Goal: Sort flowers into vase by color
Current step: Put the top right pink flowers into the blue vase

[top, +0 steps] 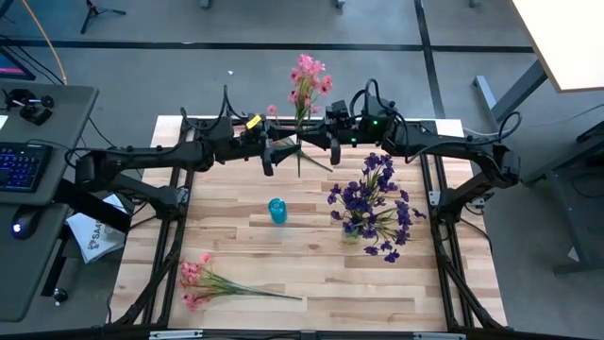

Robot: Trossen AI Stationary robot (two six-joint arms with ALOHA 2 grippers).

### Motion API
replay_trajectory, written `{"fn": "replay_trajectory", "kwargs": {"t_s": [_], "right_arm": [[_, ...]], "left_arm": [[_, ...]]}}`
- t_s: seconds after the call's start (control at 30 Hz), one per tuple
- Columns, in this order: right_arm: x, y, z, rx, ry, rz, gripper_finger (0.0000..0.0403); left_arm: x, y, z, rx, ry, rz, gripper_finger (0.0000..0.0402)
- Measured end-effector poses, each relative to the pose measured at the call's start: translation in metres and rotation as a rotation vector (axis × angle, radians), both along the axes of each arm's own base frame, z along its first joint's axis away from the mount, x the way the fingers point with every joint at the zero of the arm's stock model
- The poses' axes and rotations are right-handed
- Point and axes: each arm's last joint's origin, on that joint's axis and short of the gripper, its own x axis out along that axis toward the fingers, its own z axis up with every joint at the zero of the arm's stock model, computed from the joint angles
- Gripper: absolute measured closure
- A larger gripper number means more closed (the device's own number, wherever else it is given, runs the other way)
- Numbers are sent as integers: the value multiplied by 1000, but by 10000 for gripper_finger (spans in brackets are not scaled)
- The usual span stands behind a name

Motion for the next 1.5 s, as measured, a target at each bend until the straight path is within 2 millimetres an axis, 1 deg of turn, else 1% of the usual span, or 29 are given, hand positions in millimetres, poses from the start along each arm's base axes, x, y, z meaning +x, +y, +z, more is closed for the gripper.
{"fn": "replay_trajectory", "kwargs": {"t_s": [0.07, 0.3, 0.43, 0.53, 0.8, 1.0, 1.17, 1.27, 1.33, 1.43, 1.5], "right_arm": [[0, 0, 0, 0, -2, 0, 403], [0, 0, 0, 0, -1, 0, 403], [0, 0, 0, 0, -2, 0, 403], [0, 1, 1, 7, -6, 2, 403], [2, 8, 2, -6, -23, 5, 403], [2, 7, 2, -5, -22, -13, 403], [4, 7, 1, 5, -18, -12, 403], [7, 7, -3, 17, -9, -8, 403], [8, 8, -5, 19, -3, -5, 403], [10, 10, -6, 19, -2, 2, 402], [10, 9, -6, 11, -1, 1, 400]], "left_arm": [[0, 0, 0, -3, 1, -8, 156], [0, -1, 0, -28, -1, -16, 233], [0, -1, 0, -35, -3, -16, 265], [0, 0, -1, -35, -3, -13, 275], [1, -2, -1, -36, -3, -19, 277], [1, -2, 0, -28, -2, -17, 280], [1, -2, -1, -22, -1, -20, 293], [1, -4, -1, 18, 6, -27, 314], [2, -5, 0, 44, 7, -32, 337], [2, -6, 1, 50, -6, -34, 384], [2, -6, 1, 47, -5, -33, 395]]}}
